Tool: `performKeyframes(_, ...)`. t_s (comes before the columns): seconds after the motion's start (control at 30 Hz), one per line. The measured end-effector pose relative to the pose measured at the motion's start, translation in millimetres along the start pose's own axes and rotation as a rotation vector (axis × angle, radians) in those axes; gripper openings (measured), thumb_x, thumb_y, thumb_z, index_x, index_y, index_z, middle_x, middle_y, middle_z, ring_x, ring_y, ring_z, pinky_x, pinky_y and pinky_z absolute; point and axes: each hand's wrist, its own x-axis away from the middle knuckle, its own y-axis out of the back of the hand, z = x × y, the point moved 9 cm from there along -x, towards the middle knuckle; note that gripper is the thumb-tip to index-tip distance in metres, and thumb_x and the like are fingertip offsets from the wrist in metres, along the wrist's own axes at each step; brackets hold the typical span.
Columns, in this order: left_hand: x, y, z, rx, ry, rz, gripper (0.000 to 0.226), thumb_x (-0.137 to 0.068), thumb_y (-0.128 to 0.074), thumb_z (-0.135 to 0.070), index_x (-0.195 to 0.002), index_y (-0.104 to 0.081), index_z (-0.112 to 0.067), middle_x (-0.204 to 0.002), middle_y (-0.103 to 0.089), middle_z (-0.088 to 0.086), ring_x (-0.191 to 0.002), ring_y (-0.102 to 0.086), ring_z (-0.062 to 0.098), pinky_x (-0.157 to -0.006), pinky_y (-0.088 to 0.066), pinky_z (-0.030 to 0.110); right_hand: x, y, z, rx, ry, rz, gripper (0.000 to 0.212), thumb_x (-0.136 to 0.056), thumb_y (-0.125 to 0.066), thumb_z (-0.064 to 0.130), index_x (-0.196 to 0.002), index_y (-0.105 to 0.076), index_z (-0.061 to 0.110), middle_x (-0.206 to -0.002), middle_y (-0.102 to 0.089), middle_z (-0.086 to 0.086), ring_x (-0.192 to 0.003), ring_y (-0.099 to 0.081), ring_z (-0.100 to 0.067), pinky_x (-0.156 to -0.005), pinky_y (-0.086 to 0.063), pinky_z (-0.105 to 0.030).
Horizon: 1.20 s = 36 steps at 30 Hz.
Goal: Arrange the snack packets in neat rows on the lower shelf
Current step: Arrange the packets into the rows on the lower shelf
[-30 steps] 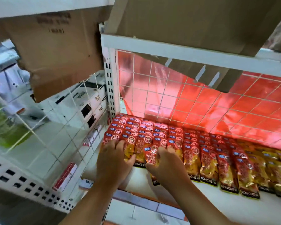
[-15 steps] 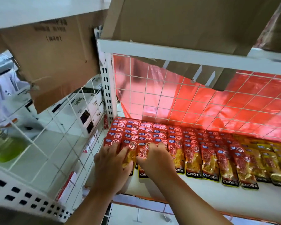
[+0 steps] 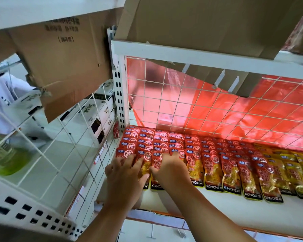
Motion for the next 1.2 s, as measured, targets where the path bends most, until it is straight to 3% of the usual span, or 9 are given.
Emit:
performKeyframes(0.57,0,-3,2,0.032,0.002,-0.048,0.065,-0.073,-0.081,-0.061,-0.125,-0.068,-0.024,-0.125,-0.068,0.003,-0.115,-0.057,0.033,-0.090,-0.050,0.052,2,4,-6,-0.068,-0.032,0.107,0.058,-0.085,-0.069,0.060,-0.116,-0.060,0.012,-0.115,-0.056,-0.010,-0.098,-0.067,-0.026,-0.086,-0.054,-0.029)
performKeyframes(0.9,5,10,-7,0.099,-0.097,-0.162,0.049,-0.089,-0.064,-0.053,-0.127,-0.063,-0.023,-0.127,-0.063,0.001,-0.118,-0.055,0.030,-0.092,-0.046,0.049,8,18,-11,-0.103,-0.032,0.156,0.048,-0.089,-0.065,0.055,-0.114,-0.058,0.014,-0.106,-0.048,-0.005,-0.093,-0.063,-0.026,-0.072,-0.046,-0.030)
performKeyframes(1.1,-6,31,-22,0.108,-0.120,-0.197,0.044,-0.092,-0.057,-0.047,-0.130,-0.063,-0.026,-0.131,-0.061,0.001,-0.123,-0.055,0.030,-0.092,-0.044,0.048,6,41,-15,-0.097,0.054,0.105,0.036,-0.090,-0.060,0.048,-0.108,-0.056,0.017,-0.106,-0.050,-0.004,-0.091,-0.059,-0.025,-0.068,-0.043,-0.033)
performKeyframes(1.2,-20,48,-35,0.141,-0.096,-0.224,0.044,-0.092,-0.056,-0.046,-0.131,-0.065,-0.027,-0.133,-0.063,0.001,-0.125,-0.055,0.032,-0.094,-0.044,0.050,4,59,-21,-0.112,0.111,0.046,0.034,-0.089,-0.059,0.046,-0.108,-0.058,0.017,-0.107,-0.054,-0.005,-0.096,-0.059,-0.026,-0.078,-0.051,-0.039)
